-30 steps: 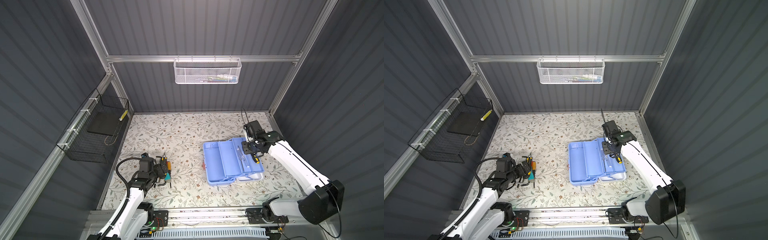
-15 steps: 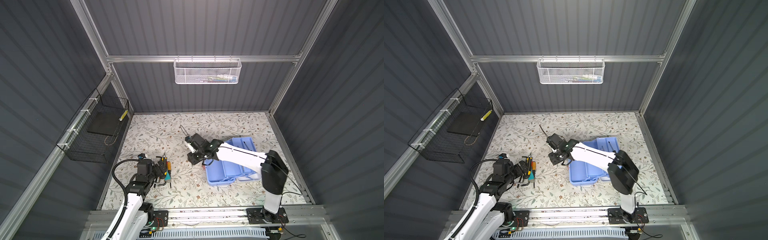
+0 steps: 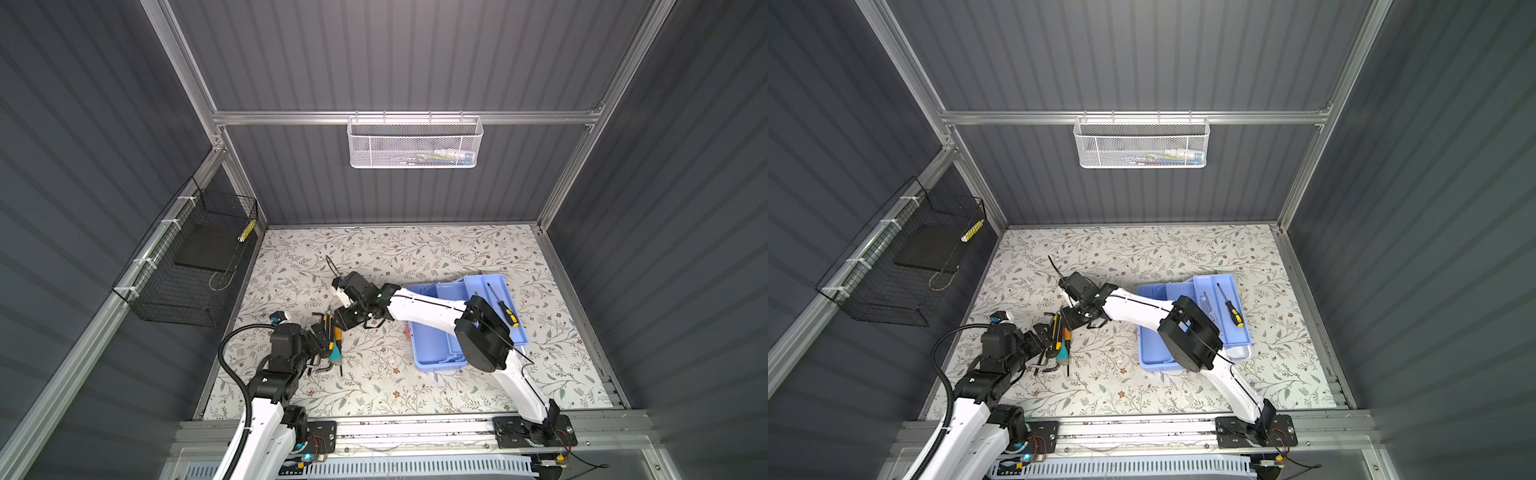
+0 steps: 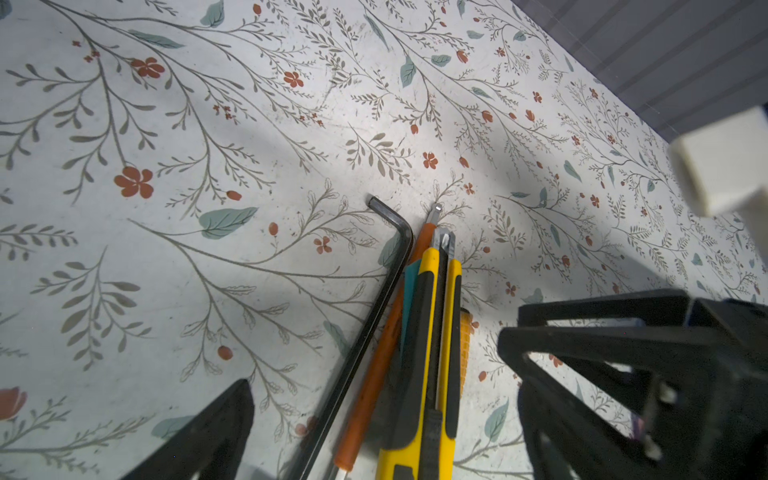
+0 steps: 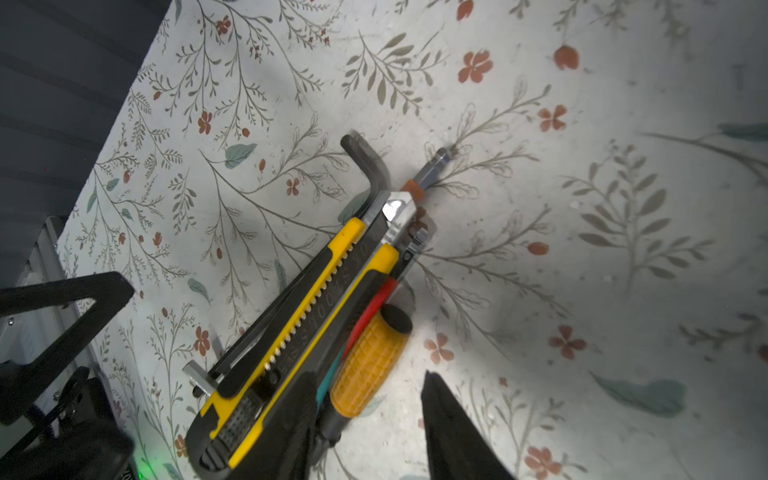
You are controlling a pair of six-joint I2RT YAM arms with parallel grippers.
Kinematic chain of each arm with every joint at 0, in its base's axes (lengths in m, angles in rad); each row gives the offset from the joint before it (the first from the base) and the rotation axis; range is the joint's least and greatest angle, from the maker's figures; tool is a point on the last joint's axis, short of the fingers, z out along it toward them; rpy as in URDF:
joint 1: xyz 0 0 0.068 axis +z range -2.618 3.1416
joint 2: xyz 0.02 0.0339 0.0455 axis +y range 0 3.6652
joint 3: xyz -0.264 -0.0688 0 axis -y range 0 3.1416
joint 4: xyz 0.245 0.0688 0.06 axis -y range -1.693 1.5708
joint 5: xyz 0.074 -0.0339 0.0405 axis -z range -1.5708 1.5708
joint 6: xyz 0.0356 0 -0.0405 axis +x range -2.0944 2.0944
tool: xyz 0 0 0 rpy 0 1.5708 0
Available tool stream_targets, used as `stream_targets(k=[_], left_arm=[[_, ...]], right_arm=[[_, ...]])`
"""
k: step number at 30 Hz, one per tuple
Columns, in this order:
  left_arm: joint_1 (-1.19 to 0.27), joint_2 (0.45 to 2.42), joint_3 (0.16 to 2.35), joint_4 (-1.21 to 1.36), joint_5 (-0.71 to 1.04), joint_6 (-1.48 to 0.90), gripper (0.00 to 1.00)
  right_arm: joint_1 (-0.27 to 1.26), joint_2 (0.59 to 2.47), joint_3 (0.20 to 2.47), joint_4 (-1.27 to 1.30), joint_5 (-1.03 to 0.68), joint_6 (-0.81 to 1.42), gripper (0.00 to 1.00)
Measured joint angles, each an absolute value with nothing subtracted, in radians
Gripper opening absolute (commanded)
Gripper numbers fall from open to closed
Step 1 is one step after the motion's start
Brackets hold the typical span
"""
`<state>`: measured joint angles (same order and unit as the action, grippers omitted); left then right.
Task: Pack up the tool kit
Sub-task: 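Reach the right gripper across to the tool pile beside the left gripper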
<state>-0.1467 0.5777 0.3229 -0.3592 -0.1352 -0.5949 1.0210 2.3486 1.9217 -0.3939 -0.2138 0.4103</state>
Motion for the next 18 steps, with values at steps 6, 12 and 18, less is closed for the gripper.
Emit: stream_targets(k=[6, 12, 18], left_arm=[[-0.147, 0.581, 0.322, -0.36, -0.135, -0.595, 0.99], [-0.147, 0.581, 0.322, -0.362, -0.135, -0.595, 0.99], [-0.147, 0.585, 0.322, -0.363, -0.135, -0.595, 0.99]], right_arm=[[1.039, 2.374, 1.935, -0.44, -0.21, 0.399, 0.43], [1.043, 2.396, 1.989, -0.477, -0.194, 0.384, 0.42], [1.053, 2.449, 2.051, -0.512, -0.17, 0.373, 0.41]])
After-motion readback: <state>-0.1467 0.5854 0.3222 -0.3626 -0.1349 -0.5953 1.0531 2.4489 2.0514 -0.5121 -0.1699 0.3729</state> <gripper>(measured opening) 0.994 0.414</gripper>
